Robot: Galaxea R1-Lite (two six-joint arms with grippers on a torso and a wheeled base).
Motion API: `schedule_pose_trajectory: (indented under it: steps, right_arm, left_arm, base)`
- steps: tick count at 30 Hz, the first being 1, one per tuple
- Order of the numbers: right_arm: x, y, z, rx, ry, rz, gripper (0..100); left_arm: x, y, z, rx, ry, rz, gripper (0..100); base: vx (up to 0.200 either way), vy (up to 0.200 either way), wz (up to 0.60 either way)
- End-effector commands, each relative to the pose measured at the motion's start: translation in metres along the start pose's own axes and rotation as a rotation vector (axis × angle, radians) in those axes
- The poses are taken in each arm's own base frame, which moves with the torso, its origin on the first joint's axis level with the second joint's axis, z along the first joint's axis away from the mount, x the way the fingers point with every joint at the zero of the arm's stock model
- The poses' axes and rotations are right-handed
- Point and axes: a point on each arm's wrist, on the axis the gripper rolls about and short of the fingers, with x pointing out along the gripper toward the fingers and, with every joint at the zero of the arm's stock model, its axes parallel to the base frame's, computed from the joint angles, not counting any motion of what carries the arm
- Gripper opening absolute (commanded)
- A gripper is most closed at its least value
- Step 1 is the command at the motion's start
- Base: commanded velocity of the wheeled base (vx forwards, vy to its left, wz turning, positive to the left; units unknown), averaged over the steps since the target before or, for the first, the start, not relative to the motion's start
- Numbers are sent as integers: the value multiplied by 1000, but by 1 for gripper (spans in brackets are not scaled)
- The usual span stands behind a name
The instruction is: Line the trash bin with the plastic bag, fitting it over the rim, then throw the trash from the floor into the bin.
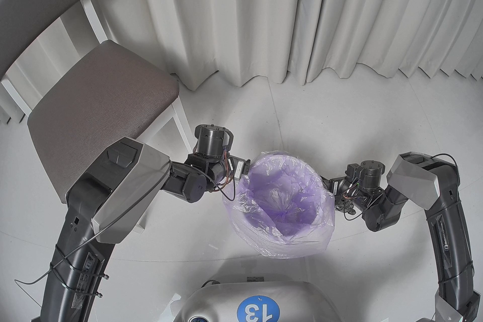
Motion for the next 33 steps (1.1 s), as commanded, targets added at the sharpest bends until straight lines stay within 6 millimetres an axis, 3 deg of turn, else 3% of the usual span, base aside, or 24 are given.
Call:
schedule_pose_trajectory:
  steps: [1, 18, 23, 33]
  right_arm:
    - [1, 0, -3, 1, 7, 2, 100]
    - [0, 0, -3, 3, 15, 2, 100]
    - [-4, -1, -3, 4, 23, 0, 100]
    - [-37, 1, 31, 20, -30, -7, 100]
  left_arm:
    - [1, 0, -2, 1, 6, 1, 100]
    - [2, -2, -10, -4, 25, -3, 100]
    - [-10, 2, 2, -10, 12, -1, 100]
    - [-53, 12, 26, -93, -32, -1, 100]
  base:
    - [0, 0, 0]
    - [0, 0, 0]
    - [0, 0, 0]
    - [0, 0, 0]
